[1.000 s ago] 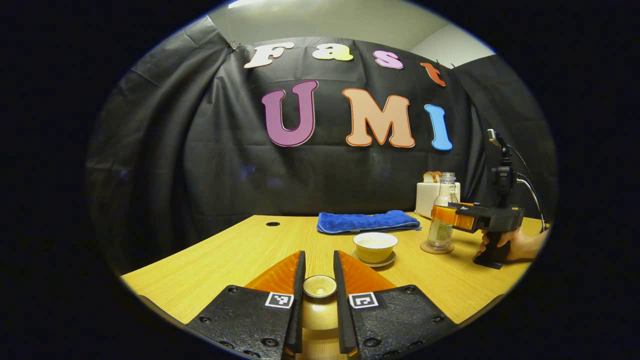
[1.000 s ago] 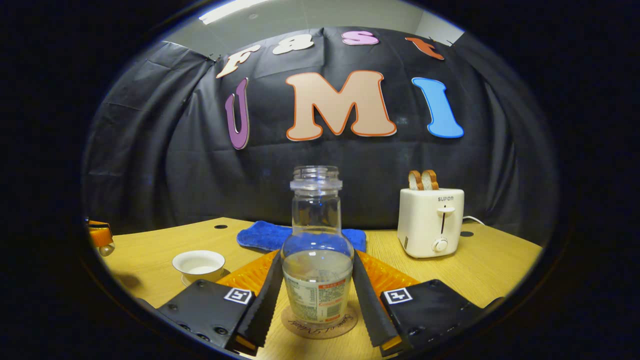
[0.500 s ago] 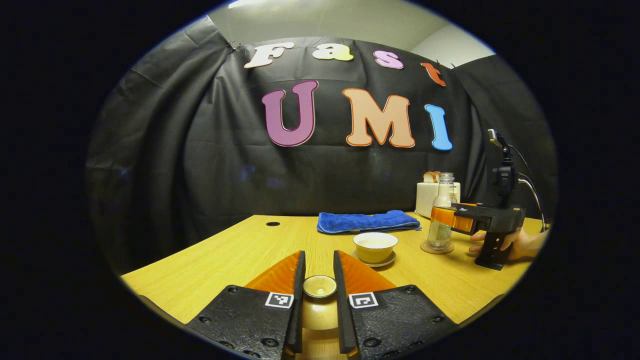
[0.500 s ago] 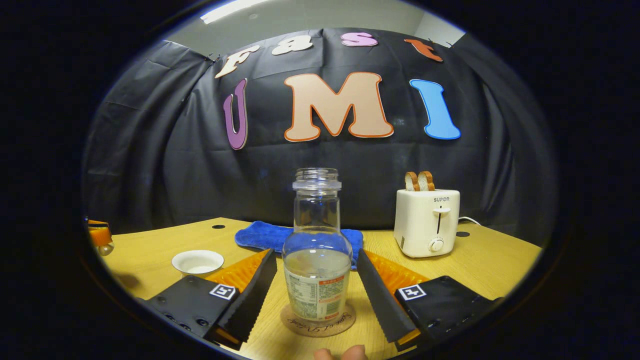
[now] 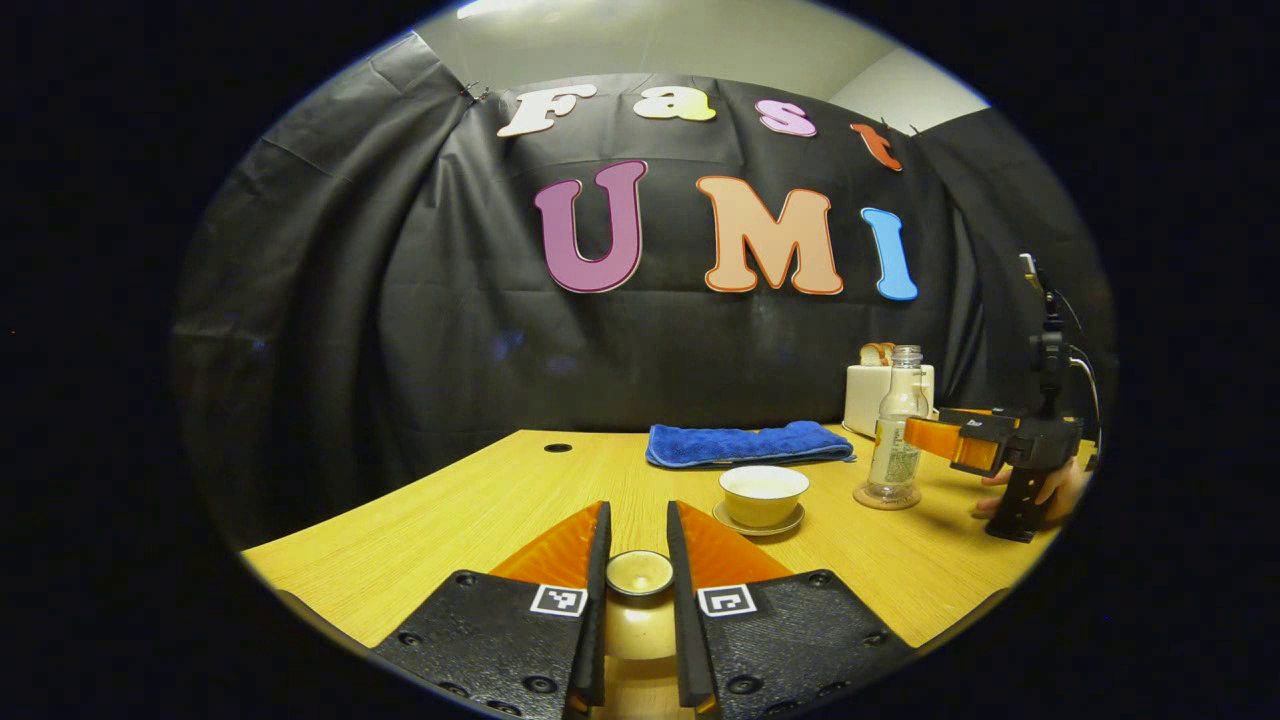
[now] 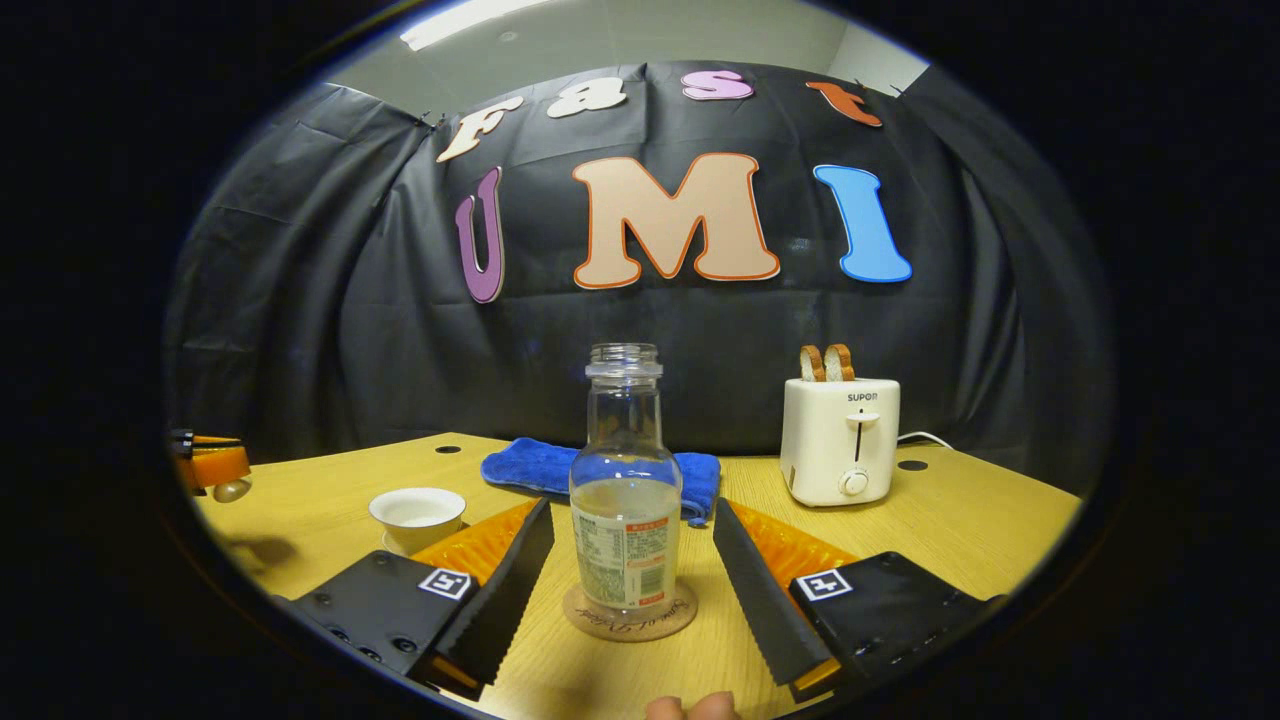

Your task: Open the teacup lid with one hand, grasp the water bottle and pour water into the teacup with the other hand; after pouring, place the water bottle on the coaster and then close the teacup lid.

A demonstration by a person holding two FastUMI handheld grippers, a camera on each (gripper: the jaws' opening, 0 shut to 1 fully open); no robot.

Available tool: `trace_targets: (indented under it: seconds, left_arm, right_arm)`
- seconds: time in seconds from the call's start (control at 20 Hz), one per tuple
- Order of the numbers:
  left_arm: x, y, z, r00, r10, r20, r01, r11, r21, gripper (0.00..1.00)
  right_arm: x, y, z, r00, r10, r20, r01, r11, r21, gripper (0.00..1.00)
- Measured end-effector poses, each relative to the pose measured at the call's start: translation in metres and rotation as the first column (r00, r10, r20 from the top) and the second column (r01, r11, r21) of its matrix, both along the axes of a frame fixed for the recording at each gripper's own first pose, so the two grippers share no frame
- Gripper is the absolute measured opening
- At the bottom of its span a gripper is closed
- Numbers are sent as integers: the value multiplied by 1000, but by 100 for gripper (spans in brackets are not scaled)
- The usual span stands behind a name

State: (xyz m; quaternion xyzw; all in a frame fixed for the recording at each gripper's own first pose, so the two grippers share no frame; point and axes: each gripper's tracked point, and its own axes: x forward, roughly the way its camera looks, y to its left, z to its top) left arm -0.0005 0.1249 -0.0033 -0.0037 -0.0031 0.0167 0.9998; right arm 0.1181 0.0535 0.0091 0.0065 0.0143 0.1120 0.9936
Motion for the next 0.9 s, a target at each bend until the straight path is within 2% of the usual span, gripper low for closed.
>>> trace_targets:
  seconds: [0.15, 0.25, 0.3, 0.35, 0.4, 0.55, 0.6, 0.75, 0.8, 0.85, 0.9]
  left_arm:
    - [13, -13, 0, 999, -46, 2, 46, 999, 0, 26]
    - [24, -21, 0, 998, -70, 0, 70, 998, -1, 25]
    - [31, -26, 0, 997, -82, 1, 82, 997, 0, 25]
    - [38, -31, 0, 996, -89, -2, 89, 996, -1, 25]
    - [47, -36, -1, 995, -99, -1, 99, 995, 1, 25]
    - [69, -46, -3, 994, -111, -18, 112, 994, 14, 26]
    - [76, -49, -5, 993, -115, -33, 116, 993, 24, 25]
    - [95, -67, -2, 989, -141, -43, 143, 989, 42, 26]
    - [100, -73, 4, 988, -150, -35, 152, 987, 49, 25]
    - [105, -80, 11, 987, -161, -23, 162, 985, 57, 25]
    - [112, -86, 15, 985, -173, -14, 173, 983, 63, 25]
  right_arm:
    - [-13, -10, 1, 999, 39, -3, -39, 999, 1, 96]
    - [-22, -22, 2, 998, 65, -3, -65, 998, 2, 100]
    - [-25, -33, 3, 998, 58, 0, -58, 998, 3, 96]
    - [-26, -44, 3, 999, 44, 0, -44, 999, 2, 100]
    - [-28, -54, 4, 1000, 29, 1, -29, 1000, 1, 97]
    - [-33, -77, 5, 1000, -4, 3, 4, 1000, 0, 100]
    - [-35, -80, 6, 1000, -6, 4, 6, 1000, 0, 97]
    - [-39, -85, 6, 1000, -4, 3, 4, 1000, 0, 97]
    - [-41, -86, 5, 1000, -2, 3, 2, 1000, -1, 100]
    - [-41, -86, 6, 1000, -1, 3, 1, 1000, 0, 97]
    - [-41, -87, 5, 1000, -3, 3, 3, 1000, -1, 100]
